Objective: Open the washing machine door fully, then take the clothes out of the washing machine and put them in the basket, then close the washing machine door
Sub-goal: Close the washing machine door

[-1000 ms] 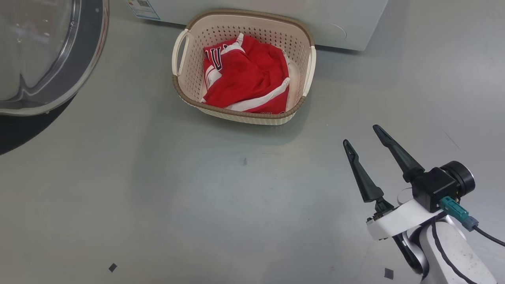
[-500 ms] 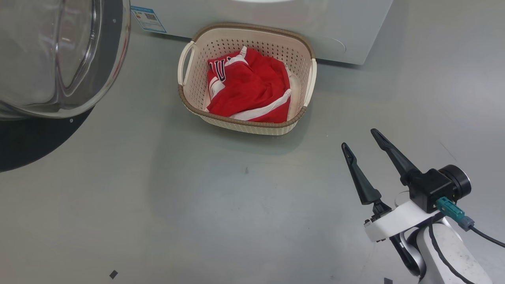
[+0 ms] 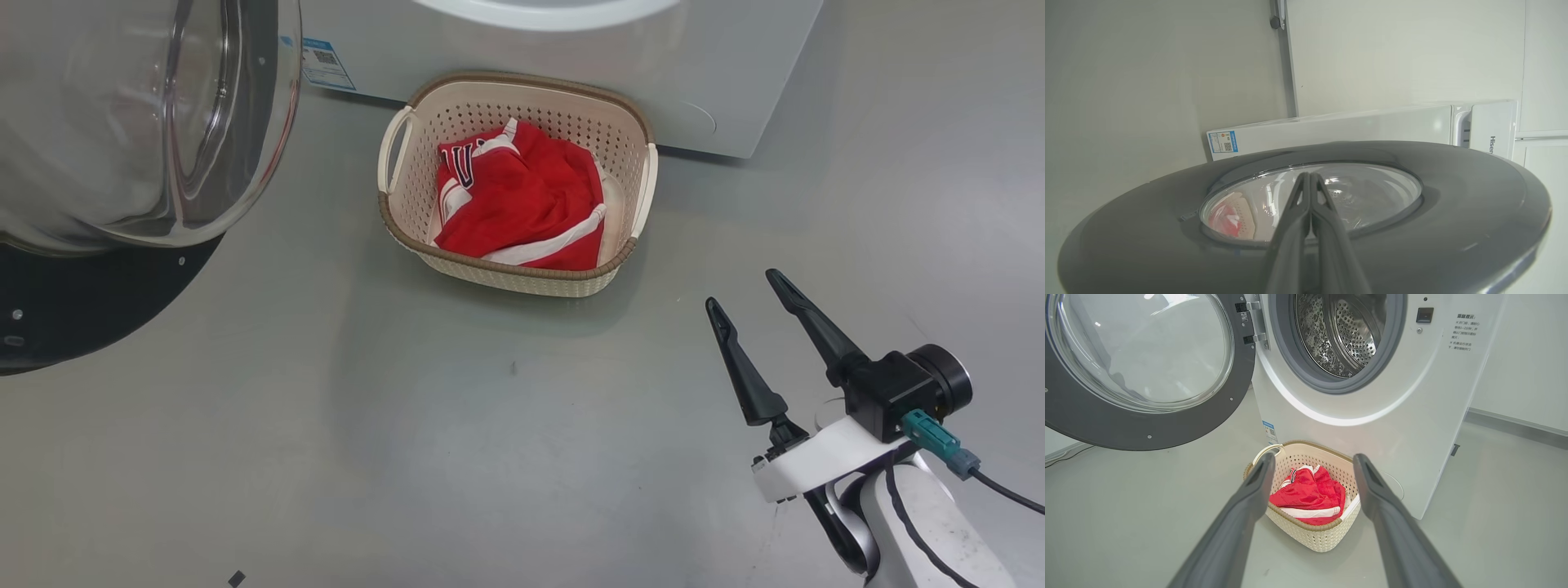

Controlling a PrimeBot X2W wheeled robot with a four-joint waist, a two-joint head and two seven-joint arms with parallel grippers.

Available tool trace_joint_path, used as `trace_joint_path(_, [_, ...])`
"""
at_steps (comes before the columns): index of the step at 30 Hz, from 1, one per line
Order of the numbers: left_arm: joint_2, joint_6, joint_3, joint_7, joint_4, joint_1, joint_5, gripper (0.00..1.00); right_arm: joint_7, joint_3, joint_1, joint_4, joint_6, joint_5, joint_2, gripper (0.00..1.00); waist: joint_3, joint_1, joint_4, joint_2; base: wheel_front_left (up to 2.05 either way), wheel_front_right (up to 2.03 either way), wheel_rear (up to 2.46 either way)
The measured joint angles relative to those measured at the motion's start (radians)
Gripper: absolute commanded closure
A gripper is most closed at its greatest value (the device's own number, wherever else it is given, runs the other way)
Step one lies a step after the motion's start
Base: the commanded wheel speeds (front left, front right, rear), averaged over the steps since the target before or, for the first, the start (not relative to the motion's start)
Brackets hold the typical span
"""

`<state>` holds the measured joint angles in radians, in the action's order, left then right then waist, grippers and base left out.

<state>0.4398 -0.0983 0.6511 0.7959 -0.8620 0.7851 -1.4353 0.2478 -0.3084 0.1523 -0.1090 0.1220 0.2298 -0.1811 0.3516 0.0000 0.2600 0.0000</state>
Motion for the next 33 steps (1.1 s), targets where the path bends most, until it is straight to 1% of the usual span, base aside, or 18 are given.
trace_joint_path(6, [-0.044,-0.012,-0.013,0.048,0.026,-0.022,-0.025,1.00,0.004,0.009,-0.009,-0.005,0.000,0.009,0.004,0.00,-0.019,0.0000,0.002,0.0000,0.00,0.00,0.00])
trace_joint_path(12, [-0.089,-0.014,-0.022,0.092,0.065,-0.049,-0.042,1.00,0.004,0.011,-0.018,-0.005,0.000,0.010,0.015,0.00,-0.038,0.0000,0.003,0.0000,0.00,0.00,0.00])
trace_joint_path(19, [-0.165,-0.016,-0.033,0.136,0.118,-0.081,-0.085,1.00,0.005,0.016,-0.031,-0.005,0.000,0.015,0.024,0.00,-0.061,0.0000,0.001,0.0000,0.00,0.00,0.00])
trace_joint_path(21, [-0.182,-0.022,-0.039,0.150,0.136,-0.093,-0.087,1.00,0.005,0.016,-0.037,-0.004,0.000,0.015,0.026,0.00,-0.065,0.0000,0.000,0.0000,0.00,0.00,0.00])
trace_joint_path(33, [-0.281,-0.022,-0.060,0.210,0.242,-0.155,-0.117,1.00,0.005,0.022,-0.044,0.001,0.000,0.015,0.030,0.00,-0.078,0.0000,-0.006,0.0000,0.00,0.00,0.00])
